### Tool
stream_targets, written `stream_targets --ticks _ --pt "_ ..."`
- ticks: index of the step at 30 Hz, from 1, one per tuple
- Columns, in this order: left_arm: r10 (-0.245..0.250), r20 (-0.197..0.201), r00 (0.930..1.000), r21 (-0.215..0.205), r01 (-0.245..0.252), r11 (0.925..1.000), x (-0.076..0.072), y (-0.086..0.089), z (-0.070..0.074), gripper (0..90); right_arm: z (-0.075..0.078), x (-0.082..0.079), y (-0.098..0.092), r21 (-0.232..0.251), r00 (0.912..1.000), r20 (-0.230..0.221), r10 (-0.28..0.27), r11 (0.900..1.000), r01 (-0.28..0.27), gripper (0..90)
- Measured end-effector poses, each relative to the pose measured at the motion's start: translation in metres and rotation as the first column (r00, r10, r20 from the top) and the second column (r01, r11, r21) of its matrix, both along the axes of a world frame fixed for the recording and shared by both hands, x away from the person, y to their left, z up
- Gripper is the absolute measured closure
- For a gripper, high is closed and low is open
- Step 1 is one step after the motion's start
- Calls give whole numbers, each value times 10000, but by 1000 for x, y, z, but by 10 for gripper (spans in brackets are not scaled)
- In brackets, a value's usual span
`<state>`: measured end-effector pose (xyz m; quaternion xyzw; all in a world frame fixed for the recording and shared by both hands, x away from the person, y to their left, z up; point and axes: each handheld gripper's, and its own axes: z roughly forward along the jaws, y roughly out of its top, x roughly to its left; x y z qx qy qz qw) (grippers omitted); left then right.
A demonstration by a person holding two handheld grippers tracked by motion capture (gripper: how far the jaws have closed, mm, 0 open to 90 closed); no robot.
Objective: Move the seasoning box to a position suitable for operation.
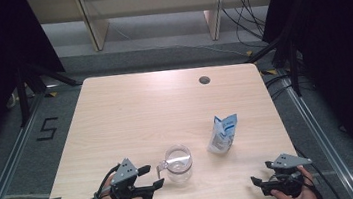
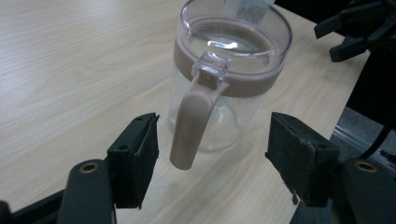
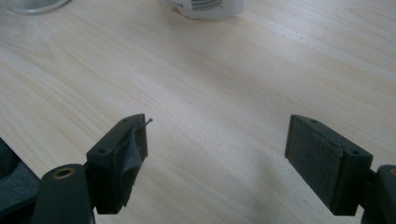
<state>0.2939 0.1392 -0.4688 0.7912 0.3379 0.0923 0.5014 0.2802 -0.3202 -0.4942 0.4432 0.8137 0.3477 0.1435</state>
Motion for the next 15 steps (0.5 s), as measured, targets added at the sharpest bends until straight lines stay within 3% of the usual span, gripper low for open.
stream_targets --ticks 2,3,5,8,9,13,15 --pt "114 -117 9999 -239 -117 9996 -3 1 3 344 0 1 -1 -98 9997 246 43 9999 -40 220" --pt "85 -14 10000 -138 -85 9999 -3 2 4 350 0 3 -2 -30 9988 103 489 9988 -488 220" --pt "131 -31 9999 -236 -132 9996 -5 2 6 361 1 0 -1 138 9995 -4 310 9994 -309 222" --pt "110 44 9999 -288 -109 9995 -4 1 9 364 1 0 -2 21 9986 140 508 9987 -509 222" --pt "141 85 9999 -336 -138 9993 -4 0 10 373 1 -2 -1 -3 9996 181 207 9998 -207 222" --pt "141 73 9999 -309 -139 9994 -3 -2 12 384 1 -3 -4 -183 9992 365 130 9998 -123 222" --pt "90 198 9998 -316 -84 9995 -2 -4 13 384 1 -3 -4 -44 9996 250 143 9999 -142 222"
